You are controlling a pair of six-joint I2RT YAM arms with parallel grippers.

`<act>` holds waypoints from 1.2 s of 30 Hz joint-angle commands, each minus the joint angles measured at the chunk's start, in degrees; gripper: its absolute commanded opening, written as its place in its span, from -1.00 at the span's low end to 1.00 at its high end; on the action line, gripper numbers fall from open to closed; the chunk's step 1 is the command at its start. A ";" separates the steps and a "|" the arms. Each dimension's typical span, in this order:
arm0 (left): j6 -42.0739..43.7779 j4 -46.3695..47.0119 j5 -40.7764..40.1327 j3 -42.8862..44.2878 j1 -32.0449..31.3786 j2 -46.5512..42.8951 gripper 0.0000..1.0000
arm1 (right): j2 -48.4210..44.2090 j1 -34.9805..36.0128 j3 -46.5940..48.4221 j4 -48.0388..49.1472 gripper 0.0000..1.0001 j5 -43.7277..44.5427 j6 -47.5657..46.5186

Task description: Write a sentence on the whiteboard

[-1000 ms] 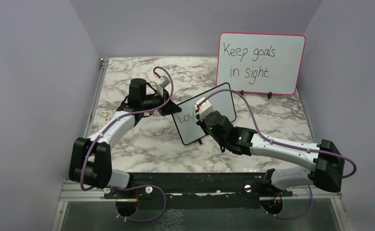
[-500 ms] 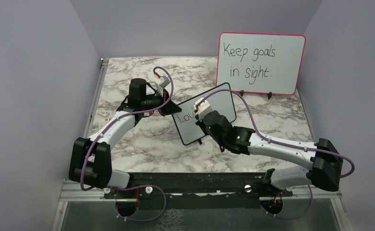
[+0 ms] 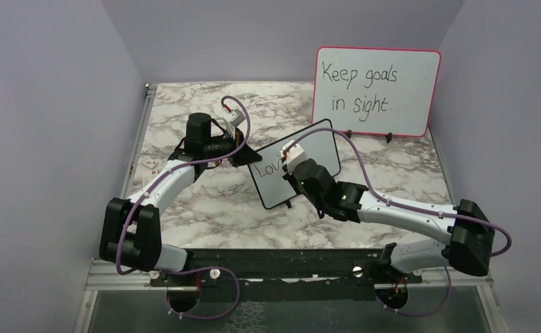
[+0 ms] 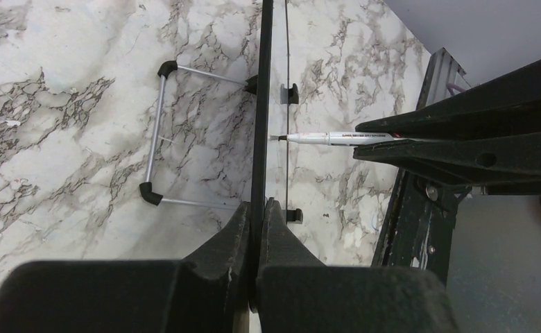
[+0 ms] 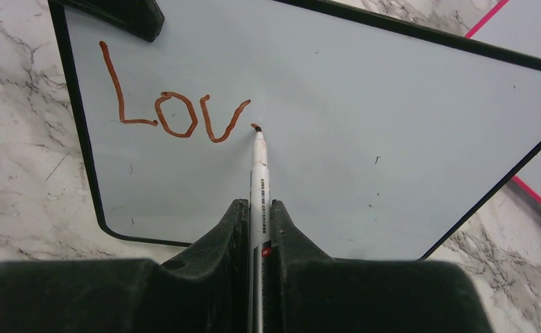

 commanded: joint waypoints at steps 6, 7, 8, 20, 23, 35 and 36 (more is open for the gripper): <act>5.47 -5.75 -7.42 -1.24 -0.64 2.35 -1.00 | -0.48 -1.09 -0.04 -1.70 -0.99 1.83 0.69; 5.47 -5.80 -7.42 -1.24 -0.64 2.35 -1.00 | -0.53 -1.21 -0.07 -1.62 -0.99 1.90 0.69; 5.47 -5.78 -7.42 -1.26 -0.64 2.35 -1.00 | -0.54 -1.27 -0.09 -1.60 -0.99 2.02 0.69; 5.47 -5.74 -7.35 -1.24 -0.64 2.44 -1.00 | -1.00 -1.91 0.01 -1.57 -0.99 3.18 2.61; 5.47 -5.76 -7.39 -1.24 -0.64 2.42 -1.00 | -1.18 -1.97 -0.06 -1.29 -0.99 3.48 2.58; 5.55 -5.80 -7.49 -1.24 -0.64 2.53 -1.00 | -1.55 -1.98 0.28 0.74 -0.99 3.06 1.40; 5.55 -5.81 -7.51 -1.24 -0.64 2.52 -1.00 | -1.59 -1.98 0.32 0.86 -0.99 2.94 1.39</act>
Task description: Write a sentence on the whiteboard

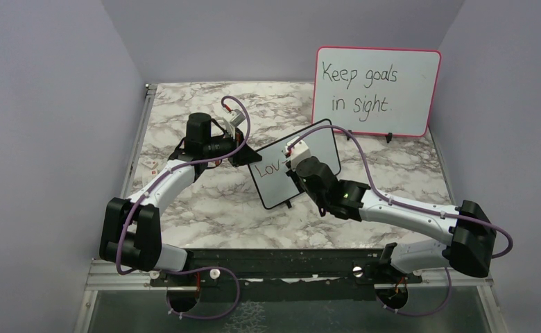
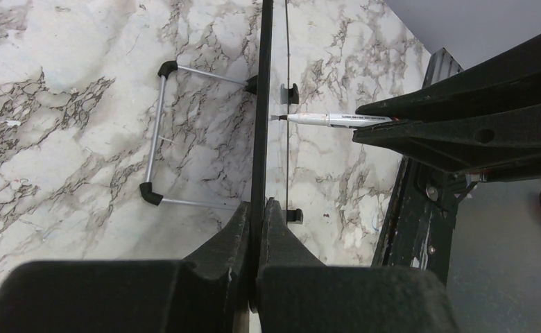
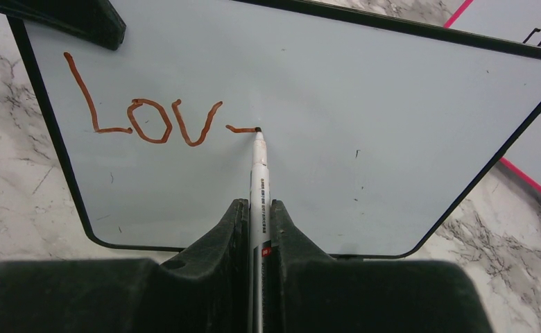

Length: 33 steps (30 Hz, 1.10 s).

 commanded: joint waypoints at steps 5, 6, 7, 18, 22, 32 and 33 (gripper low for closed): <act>5.58 -5.89 -7.51 -1.26 -0.64 2.48 -1.00 | -0.60 -0.54 0.71 2.23 -0.99 0.74 -0.47; 5.58 -5.96 -7.51 -1.25 -0.64 2.48 -1.00 | -0.53 -0.53 0.72 2.41 -0.99 0.49 -0.47; 5.58 -5.99 -7.51 -1.26 -0.64 2.48 -1.00 | -0.54 -0.53 0.76 2.52 -0.99 0.27 -0.47; 5.66 -6.01 -7.51 -1.17 -0.64 2.55 -1.00 | -0.07 -0.55 1.26 3.27 -0.99 -1.05 -2.21; 5.66 -6.08 -7.43 -1.09 -0.64 2.61 -1.00 | -0.20 -0.53 1.41 3.54 -0.99 -1.29 -2.37; 5.58 -6.03 -7.48 -1.09 -0.64 2.73 -1.00 | -0.08 -0.53 1.47 4.29 -0.99 -1.76 -2.48; 5.58 -6.01 -7.51 -1.09 -0.64 2.69 -1.00 | -0.04 -0.53 1.44 4.28 -0.99 -1.84 -2.57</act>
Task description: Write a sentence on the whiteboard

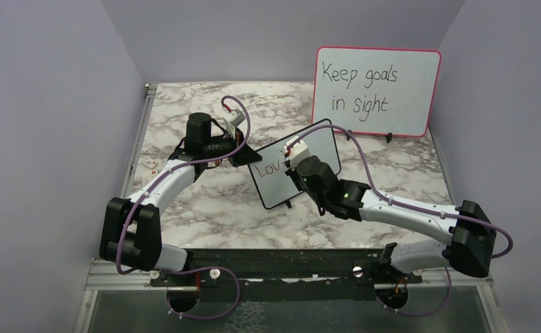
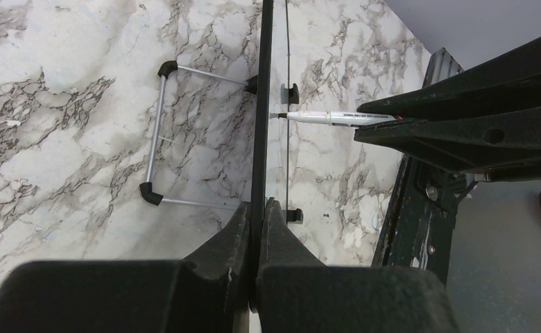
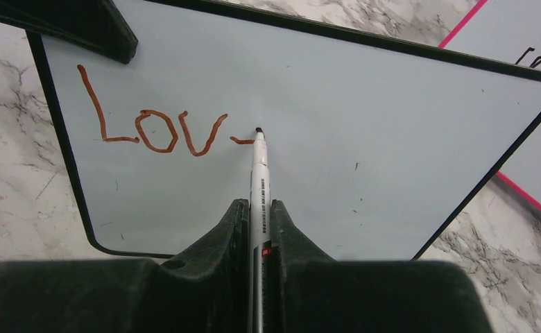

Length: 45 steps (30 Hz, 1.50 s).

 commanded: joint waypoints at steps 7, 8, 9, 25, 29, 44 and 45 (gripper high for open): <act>5.56 -6.06 -7.59 -1.17 -0.66 2.56 -1.00 | 0.17 -0.47 1.48 2.49 -0.99 -2.43 -0.55; 5.56 -6.04 -7.60 -1.17 -0.66 2.60 -1.00 | 0.21 -0.47 1.49 2.44 -0.99 -2.66 -0.62; 5.56 -6.14 -7.60 -1.17 -0.66 2.63 -1.00 | 0.17 -0.47 1.46 2.42 -0.99 -2.80 -0.57; 5.64 -6.20 -7.69 -1.17 -0.66 2.62 -1.00 | -0.03 -0.47 1.23 4.32 -0.99 -4.70 -0.66; 5.67 -6.33 -7.77 -1.17 -0.64 2.57 -1.00 | 0.29 -0.47 1.46 3.22 -0.99 -4.71 -0.72; 5.73 -6.41 -7.90 -1.09 -0.65 2.57 -1.00 | -0.45 -0.47 0.27 -2.31 -0.99 -5.62 0.67; 5.73 -6.42 -7.92 -1.09 -0.66 2.61 -1.00 | -0.43 -0.47 0.20 -2.45 -0.99 -5.59 0.68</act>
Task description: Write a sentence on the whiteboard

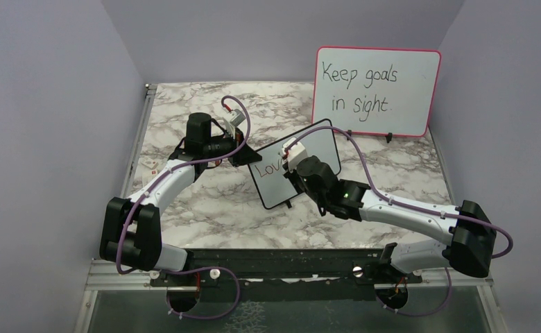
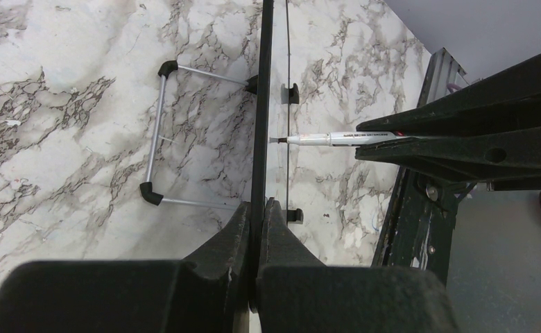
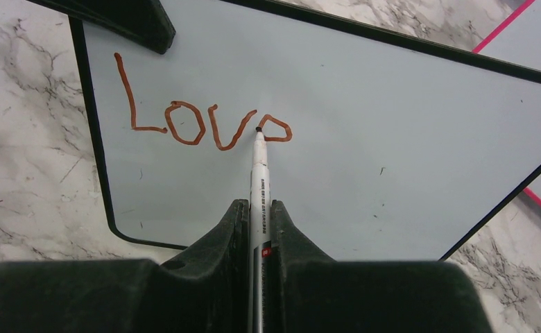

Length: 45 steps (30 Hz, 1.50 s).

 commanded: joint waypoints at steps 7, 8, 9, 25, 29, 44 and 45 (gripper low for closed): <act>5.82 -6.38 -8.04 -1.09 -0.66 2.59 -1.00 | -0.36 -0.47 -0.07 -3.45 -0.99 -1.45 0.67; 5.82 -6.44 -8.04 -1.10 -0.66 2.58 -1.00 | -0.36 -0.47 -0.11 -3.73 -0.99 -1.30 0.66; 5.82 -6.48 -8.04 -1.11 -0.66 2.57 -1.00 | -0.43 -0.47 -0.20 -3.84 -0.99 -1.15 0.74; 5.90 -6.56 -8.04 -1.11 -0.66 2.58 -1.00 | -0.78 -0.47 -1.44 -3.38 -0.99 3.45 -0.23; 5.91 -6.55 -8.04 -1.02 -0.66 2.57 -1.00 | -0.77 -0.50 -1.59 -3.26 -0.99 4.26 -0.38; 6.08 -6.78 -8.04 -1.02 -0.66 2.66 -1.00 | -2.09 -0.65 -3.23 1.04 -0.99 5.67 0.19; 6.08 -6.81 -8.04 -1.00 -0.66 2.70 -1.00 | -2.17 -0.64 -3.33 1.30 -0.99 5.47 0.17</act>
